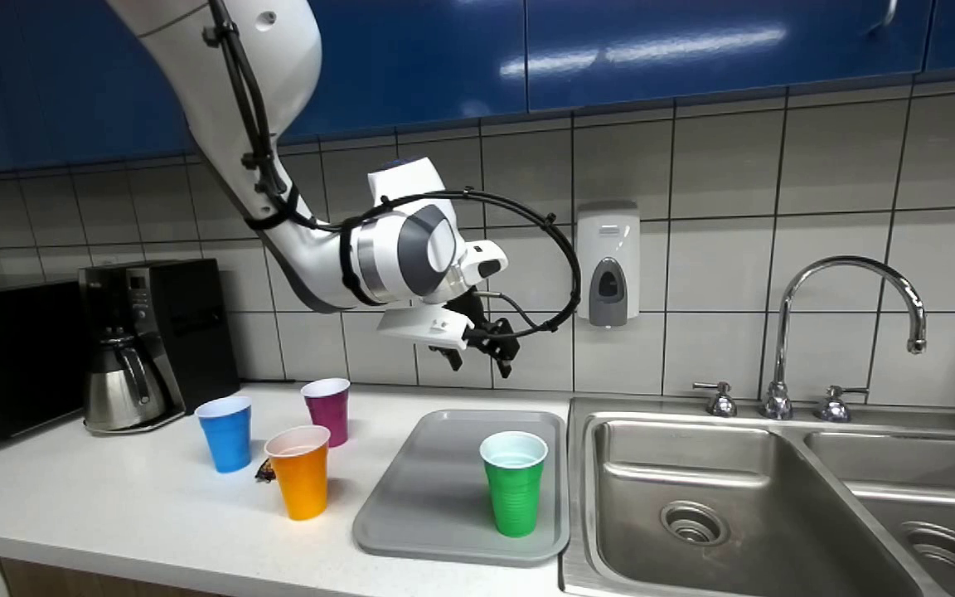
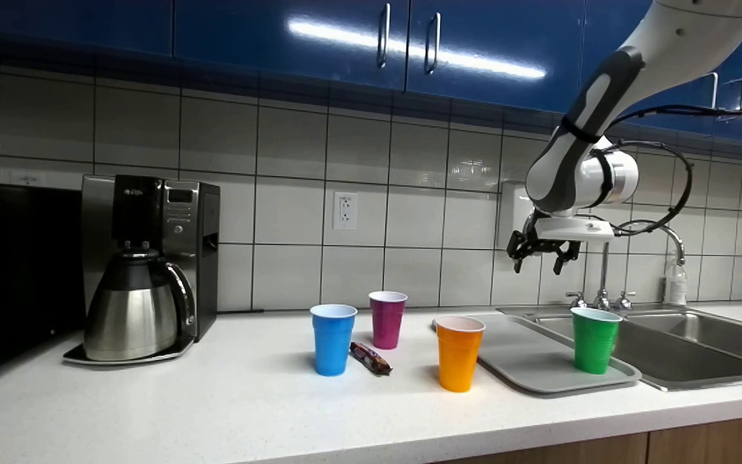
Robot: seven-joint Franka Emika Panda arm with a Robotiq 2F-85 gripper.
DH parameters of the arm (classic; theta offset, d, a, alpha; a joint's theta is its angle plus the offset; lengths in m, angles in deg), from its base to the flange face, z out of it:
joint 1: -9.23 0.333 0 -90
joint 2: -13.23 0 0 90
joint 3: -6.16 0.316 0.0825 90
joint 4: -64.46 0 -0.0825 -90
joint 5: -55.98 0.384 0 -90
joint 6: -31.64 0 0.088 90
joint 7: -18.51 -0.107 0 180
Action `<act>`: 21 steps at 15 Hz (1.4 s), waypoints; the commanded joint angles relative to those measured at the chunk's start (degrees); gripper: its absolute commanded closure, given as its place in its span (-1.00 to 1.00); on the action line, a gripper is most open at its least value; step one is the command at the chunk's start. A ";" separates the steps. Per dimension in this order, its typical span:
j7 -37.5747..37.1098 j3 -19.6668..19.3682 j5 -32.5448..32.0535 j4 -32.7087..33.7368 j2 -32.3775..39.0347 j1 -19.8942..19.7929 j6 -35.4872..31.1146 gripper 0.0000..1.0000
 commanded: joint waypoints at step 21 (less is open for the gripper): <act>-11.31 -2.69 -8.24 -4.43 -4.48 0.29 4.39 -1.00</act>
